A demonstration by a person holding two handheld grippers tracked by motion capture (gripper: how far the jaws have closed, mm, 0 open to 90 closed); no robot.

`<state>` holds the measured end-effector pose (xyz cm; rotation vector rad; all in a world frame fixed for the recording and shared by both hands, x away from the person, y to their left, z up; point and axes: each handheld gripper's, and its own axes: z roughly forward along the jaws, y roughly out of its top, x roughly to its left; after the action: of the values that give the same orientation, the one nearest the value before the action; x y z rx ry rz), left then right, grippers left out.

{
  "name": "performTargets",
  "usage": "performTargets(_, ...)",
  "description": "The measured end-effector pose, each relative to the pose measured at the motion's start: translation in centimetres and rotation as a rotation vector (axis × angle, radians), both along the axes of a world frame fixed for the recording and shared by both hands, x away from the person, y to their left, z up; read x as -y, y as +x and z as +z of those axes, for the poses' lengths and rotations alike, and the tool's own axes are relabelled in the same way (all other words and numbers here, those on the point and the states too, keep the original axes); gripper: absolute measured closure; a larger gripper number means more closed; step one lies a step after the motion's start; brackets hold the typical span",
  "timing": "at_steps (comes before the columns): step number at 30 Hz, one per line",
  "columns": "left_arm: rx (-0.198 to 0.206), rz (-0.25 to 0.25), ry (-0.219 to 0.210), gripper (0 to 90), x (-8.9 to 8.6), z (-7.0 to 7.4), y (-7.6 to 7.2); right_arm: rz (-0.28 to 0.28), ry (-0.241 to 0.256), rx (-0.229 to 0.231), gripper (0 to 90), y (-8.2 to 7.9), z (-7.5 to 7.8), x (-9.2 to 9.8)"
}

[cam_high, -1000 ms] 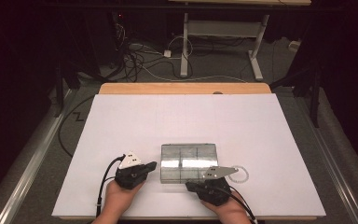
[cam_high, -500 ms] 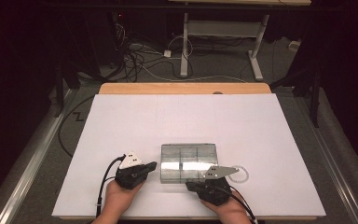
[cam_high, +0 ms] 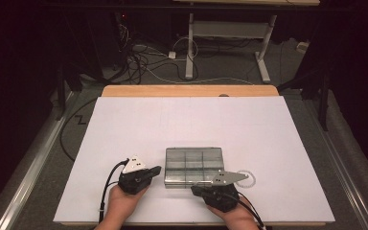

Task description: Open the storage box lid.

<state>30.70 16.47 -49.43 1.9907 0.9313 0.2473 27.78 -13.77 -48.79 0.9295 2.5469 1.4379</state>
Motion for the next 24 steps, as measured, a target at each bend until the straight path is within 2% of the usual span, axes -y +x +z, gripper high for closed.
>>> performTargets(17, -0.016, -0.011, -0.015, 87.7, -0.1, 0.1, -0.1, -0.017, 0.041, 0.04, 90.0, 0.2, 1.1, 0.4)
performTargets(24, -0.017, -0.028, -0.065, 87.7, -0.2, 0.8, -0.9, -0.017, 0.054, 0.054, 90.0, 0.4, 1.6, 0.5)
